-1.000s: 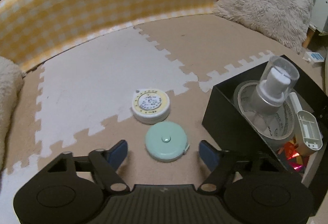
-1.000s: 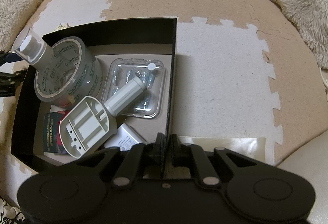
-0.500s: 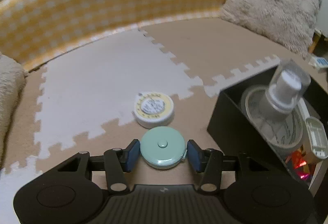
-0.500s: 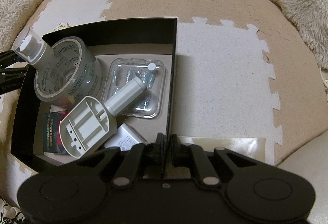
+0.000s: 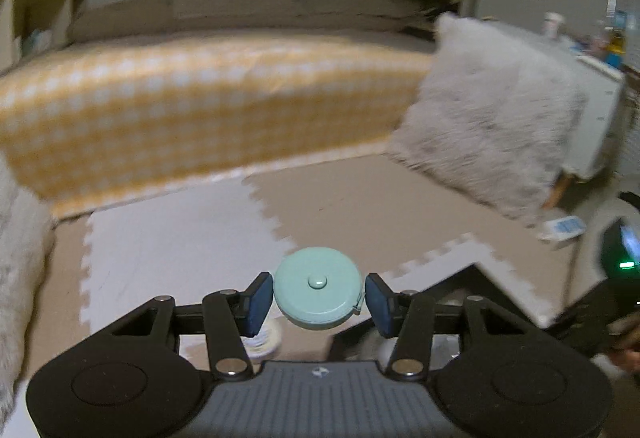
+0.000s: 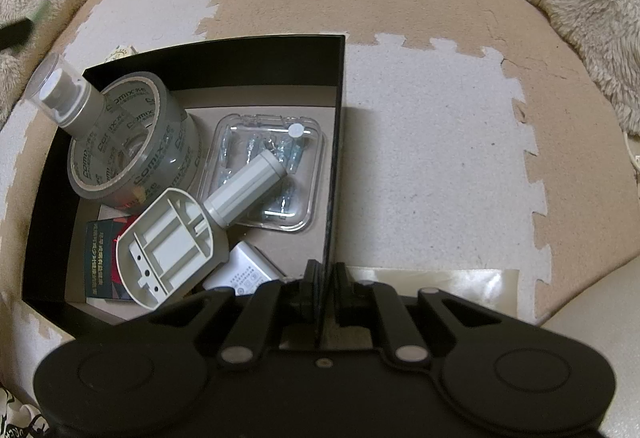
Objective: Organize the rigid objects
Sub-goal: 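Carry the mint-green tape measure into the black box and release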
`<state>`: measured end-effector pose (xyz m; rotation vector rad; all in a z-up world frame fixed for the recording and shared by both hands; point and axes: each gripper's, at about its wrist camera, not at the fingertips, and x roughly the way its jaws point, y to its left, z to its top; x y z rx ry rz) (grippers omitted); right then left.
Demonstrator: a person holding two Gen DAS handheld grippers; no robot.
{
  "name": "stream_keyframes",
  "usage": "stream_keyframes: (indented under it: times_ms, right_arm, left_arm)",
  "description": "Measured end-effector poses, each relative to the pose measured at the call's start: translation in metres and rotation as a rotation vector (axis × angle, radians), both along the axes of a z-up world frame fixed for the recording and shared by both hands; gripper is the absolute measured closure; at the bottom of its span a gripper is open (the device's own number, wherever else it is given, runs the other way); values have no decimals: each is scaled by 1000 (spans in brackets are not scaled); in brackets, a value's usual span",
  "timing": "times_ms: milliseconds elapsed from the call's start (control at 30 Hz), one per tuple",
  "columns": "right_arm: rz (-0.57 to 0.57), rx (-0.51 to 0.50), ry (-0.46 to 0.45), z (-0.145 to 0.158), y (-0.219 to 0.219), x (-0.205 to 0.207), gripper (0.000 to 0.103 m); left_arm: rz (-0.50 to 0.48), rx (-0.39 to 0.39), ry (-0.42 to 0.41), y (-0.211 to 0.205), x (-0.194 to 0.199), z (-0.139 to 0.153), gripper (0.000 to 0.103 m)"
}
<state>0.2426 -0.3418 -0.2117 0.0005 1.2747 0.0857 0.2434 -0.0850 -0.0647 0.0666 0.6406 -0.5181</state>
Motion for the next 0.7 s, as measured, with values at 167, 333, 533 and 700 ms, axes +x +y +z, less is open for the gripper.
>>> stream_keyframes:
  times_ms: [167,333,533,700]
  right_arm:
    - [0,-1,0,0,0,0,95]
    - [2,-1,-1,0,0,0,95]
    - [2,-3,-1,0,0,0,95]
    - [3,-2,-1,0,0,0,95]
  left_arm:
    - [-106,-10,6,-24,-34,15,52]
    - [-209,54,77,-46,-66,1,52]
    - [-266,153,195,-65,-79,-37,52]
    - [-267,226,269,-64,-79,-60,52]
